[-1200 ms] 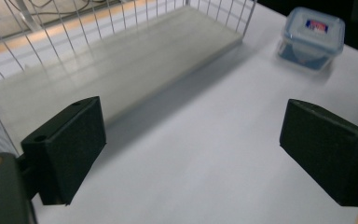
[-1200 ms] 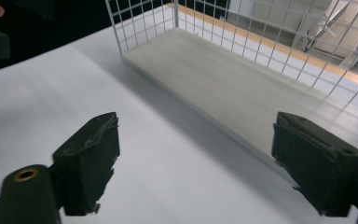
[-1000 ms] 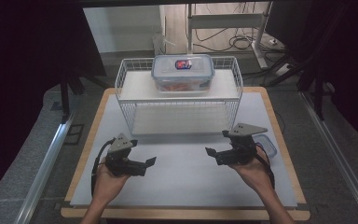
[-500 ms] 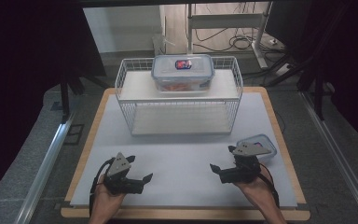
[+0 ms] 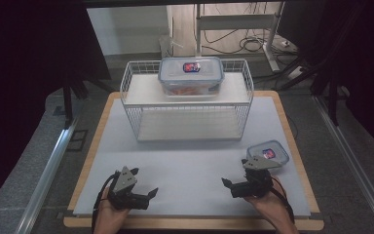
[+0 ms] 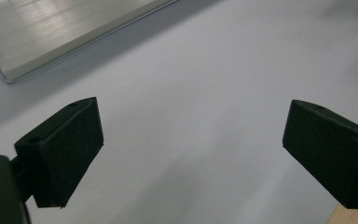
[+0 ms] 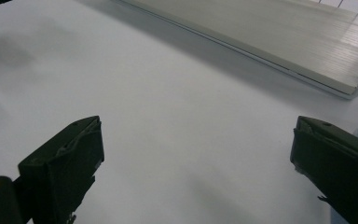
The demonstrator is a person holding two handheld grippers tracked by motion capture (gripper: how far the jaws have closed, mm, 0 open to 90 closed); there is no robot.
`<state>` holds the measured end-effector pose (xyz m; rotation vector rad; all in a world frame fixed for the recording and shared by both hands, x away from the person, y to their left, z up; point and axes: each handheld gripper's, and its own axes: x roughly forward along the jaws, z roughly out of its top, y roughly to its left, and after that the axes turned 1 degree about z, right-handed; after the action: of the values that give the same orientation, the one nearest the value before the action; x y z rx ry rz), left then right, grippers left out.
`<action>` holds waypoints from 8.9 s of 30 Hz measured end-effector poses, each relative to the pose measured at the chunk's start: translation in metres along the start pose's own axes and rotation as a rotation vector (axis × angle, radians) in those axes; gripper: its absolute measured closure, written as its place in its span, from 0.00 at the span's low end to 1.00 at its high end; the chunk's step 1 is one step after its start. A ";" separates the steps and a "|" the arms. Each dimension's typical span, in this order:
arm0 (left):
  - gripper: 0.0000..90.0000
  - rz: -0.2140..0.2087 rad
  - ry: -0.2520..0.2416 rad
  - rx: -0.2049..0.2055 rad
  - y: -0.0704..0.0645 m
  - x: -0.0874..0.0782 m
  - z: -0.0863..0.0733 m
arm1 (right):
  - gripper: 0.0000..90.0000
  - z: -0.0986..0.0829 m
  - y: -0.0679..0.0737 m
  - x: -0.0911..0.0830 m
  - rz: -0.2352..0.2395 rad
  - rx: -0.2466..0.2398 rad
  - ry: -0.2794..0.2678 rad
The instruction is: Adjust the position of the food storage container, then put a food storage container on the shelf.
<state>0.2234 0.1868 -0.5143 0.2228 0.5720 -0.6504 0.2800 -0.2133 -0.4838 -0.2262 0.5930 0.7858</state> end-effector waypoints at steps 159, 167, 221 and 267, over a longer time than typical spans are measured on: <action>0.09 -0.086 0.123 -0.044 0.000 0.020 -0.004 | 0.14 -0.002 -0.021 0.022 0.057 -0.014 0.080; 0.09 -0.089 0.122 -0.049 0.001 0.021 -0.003 | 0.12 -0.002 -0.024 0.021 0.048 -0.002 0.075; 0.10 -0.506 0.198 -0.241 0.008 0.107 0.054 | 0.21 0.017 -0.009 0.075 0.417 0.254 0.237; 0.63 -0.596 0.065 -0.487 0.021 0.080 0.028 | 0.63 -0.004 -0.017 0.051 0.484 0.461 0.099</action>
<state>0.3007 0.1527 -0.5364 -0.4019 0.8502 -1.0543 0.3186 -0.1962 -0.5168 0.3170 0.9224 1.0790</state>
